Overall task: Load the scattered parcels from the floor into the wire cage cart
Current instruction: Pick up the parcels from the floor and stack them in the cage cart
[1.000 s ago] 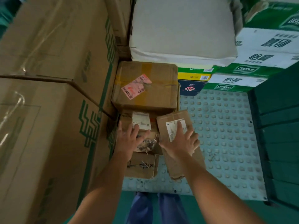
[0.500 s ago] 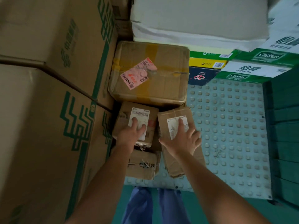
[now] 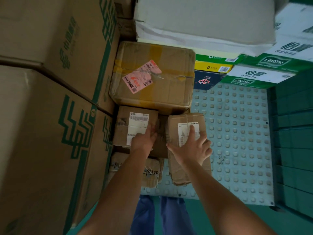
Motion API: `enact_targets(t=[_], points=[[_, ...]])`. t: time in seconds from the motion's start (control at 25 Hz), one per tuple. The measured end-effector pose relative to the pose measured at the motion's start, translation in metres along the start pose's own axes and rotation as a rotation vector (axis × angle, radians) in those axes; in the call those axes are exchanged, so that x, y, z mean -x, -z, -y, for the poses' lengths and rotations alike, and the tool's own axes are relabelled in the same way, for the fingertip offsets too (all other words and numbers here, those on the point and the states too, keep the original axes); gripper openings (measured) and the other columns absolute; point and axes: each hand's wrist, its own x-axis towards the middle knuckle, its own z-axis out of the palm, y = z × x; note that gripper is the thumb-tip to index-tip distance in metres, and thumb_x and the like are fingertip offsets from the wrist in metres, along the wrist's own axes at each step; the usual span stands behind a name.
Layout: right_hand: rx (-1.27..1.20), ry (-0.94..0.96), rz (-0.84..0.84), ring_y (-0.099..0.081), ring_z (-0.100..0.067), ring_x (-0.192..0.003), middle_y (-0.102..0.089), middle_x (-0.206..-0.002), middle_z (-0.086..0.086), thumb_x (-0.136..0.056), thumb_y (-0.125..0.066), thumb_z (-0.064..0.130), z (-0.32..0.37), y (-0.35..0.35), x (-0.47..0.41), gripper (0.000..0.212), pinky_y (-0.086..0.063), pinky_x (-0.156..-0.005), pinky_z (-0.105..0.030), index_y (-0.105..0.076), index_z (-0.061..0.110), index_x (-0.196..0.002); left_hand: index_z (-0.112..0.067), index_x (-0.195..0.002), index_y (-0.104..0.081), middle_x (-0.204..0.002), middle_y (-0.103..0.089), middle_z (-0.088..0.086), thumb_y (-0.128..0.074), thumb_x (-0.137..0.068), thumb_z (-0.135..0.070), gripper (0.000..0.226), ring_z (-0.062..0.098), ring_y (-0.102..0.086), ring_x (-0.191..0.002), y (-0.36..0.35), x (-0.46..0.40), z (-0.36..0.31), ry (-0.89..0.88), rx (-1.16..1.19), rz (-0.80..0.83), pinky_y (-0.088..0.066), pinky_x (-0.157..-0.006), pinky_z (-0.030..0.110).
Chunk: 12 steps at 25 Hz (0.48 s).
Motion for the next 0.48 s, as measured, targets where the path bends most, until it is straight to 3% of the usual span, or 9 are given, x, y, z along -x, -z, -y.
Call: enact_targets(t=[0.12,0.28,0.32,0.4,0.48], points=[[0.017,-0.013,-0.008,-0.012,-0.043,-0.139,-0.004,-0.155,-0.014,-0.068,-0.064,0.074,-0.005,0.007,0.001,0.11,-0.018,-0.113,-0.051,-0.004,0.036,-0.151,-0.041,-0.151,0.006,-0.136,-0.05,0.022,-0.03,-0.102,-0.048,0.062,0.036,-0.057,-0.11,0.002,0.01,0.005,0.098,0.093,0.043,-0.047,-0.094,0.042],[0.02,-0.008,0.016,-0.009,-0.044,-0.141,-0.001,-0.156,-0.014,-0.07,-0.064,0.073,-0.008,0.011,0.011,0.109,-0.015,-0.114,-0.051,-0.002,0.035,-0.152,-0.036,-0.152,0.009,-0.161,-0.001,0.007,-0.056,-0.087,0.001,0.099,0.03,-0.057,-0.11,0.022,0.027,0.003,0.161,0.193,0.229,-0.053,-0.082,0.037],[0.009,-0.017,0.029,-0.008,-0.044,-0.141,-0.001,-0.156,-0.014,-0.07,-0.064,0.073,-0.008,0.011,0.014,0.109,-0.014,-0.115,-0.052,-0.002,0.035,-0.152,-0.032,-0.153,0.002,-0.161,-0.003,0.005,-0.058,-0.085,0.002,0.097,0.03,-0.057,-0.111,0.026,0.028,0.003,0.15,0.239,0.206,-0.053,-0.082,0.037],[-0.024,-0.064,0.054,-0.008,-0.045,-0.141,0.001,-0.157,-0.014,-0.07,-0.065,0.072,-0.01,0.013,0.023,0.109,-0.014,-0.115,-0.053,-0.002,0.035,-0.152,-0.019,-0.149,-0.023,-0.146,-0.032,0.008,-0.058,-0.088,-0.008,0.071,0.029,-0.056,-0.107,0.033,0.035,0.0,0.127,0.257,0.139,-0.052,-0.081,0.039],[-0.071,-0.123,0.068,-0.008,-0.046,-0.141,0.002,-0.158,-0.013,-0.07,-0.067,0.07,-0.013,0.017,0.028,0.109,-0.014,-0.115,-0.053,-0.004,0.035,-0.152,-0.012,-0.127,-0.048,-0.123,-0.049,0.009,-0.055,-0.091,-0.012,0.036,0.026,-0.057,-0.099,0.035,0.044,-0.009,0.067,0.181,0.129,-0.051,-0.08,0.037]])
